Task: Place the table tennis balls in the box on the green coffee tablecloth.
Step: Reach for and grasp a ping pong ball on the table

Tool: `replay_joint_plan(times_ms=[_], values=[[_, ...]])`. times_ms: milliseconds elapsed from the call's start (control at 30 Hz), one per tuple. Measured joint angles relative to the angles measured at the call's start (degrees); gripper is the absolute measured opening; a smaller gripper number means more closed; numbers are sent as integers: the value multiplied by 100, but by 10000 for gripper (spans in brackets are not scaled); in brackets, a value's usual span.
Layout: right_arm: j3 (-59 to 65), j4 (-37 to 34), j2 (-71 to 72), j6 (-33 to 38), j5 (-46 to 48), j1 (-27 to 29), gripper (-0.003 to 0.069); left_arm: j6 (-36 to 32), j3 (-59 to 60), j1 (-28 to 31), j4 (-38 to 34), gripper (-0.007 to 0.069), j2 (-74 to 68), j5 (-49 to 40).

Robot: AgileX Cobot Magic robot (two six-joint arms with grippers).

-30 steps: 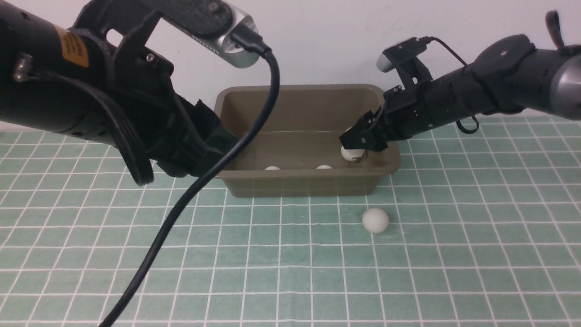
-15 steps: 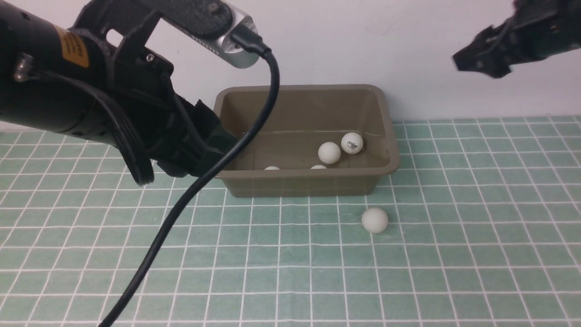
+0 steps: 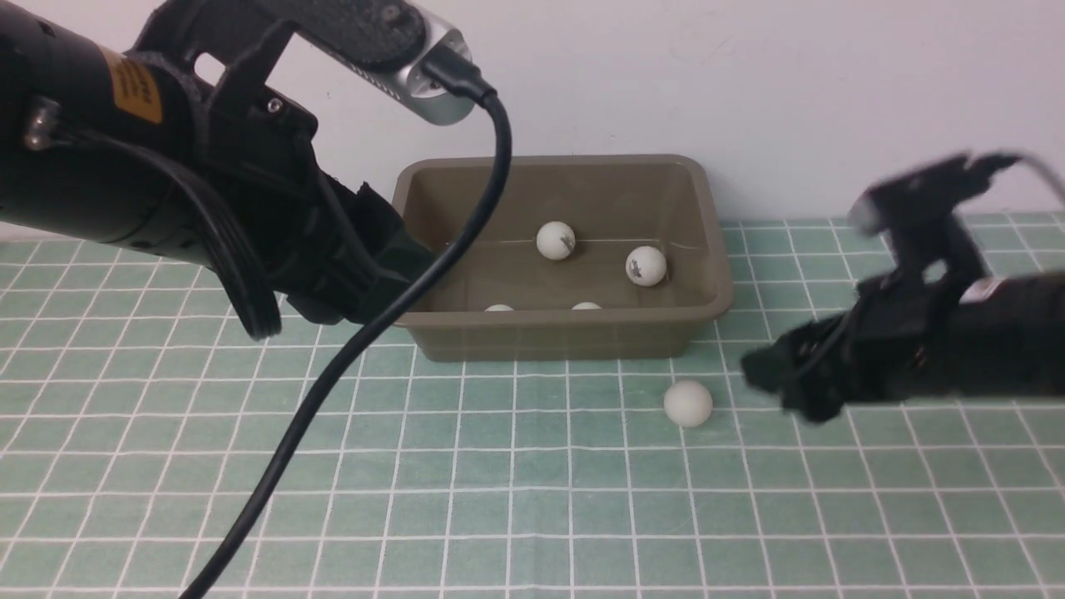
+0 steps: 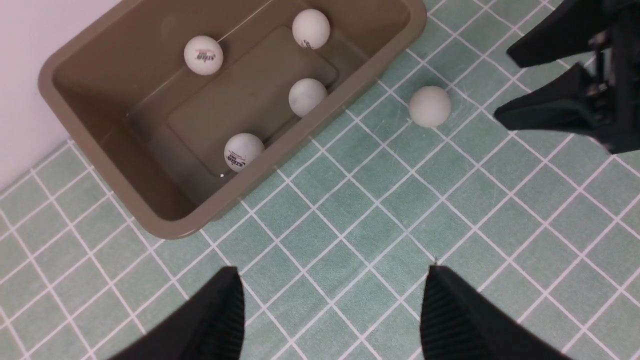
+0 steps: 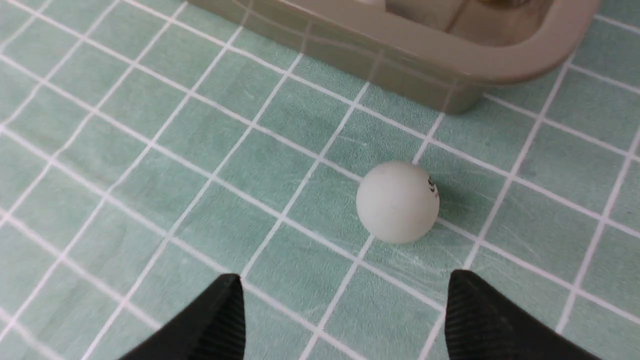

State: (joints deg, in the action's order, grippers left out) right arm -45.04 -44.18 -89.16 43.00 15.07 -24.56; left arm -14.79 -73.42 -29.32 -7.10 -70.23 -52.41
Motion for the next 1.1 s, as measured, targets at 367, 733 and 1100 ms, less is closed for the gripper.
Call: replay_joint_plan(times_ms=[367, 733, 1100], values=[[-561, -382, -1231, 142, -298, -19, 486, 0, 0, 0, 0, 426, 0, 0], [-1064, -382, -1864, 174, -360, -22, 486, 0, 0, 0, 0, 426, 0, 0], [-1103, -289, -1916, 153, -441, 4, 353, 0, 0, 0, 0, 426, 0, -27]])
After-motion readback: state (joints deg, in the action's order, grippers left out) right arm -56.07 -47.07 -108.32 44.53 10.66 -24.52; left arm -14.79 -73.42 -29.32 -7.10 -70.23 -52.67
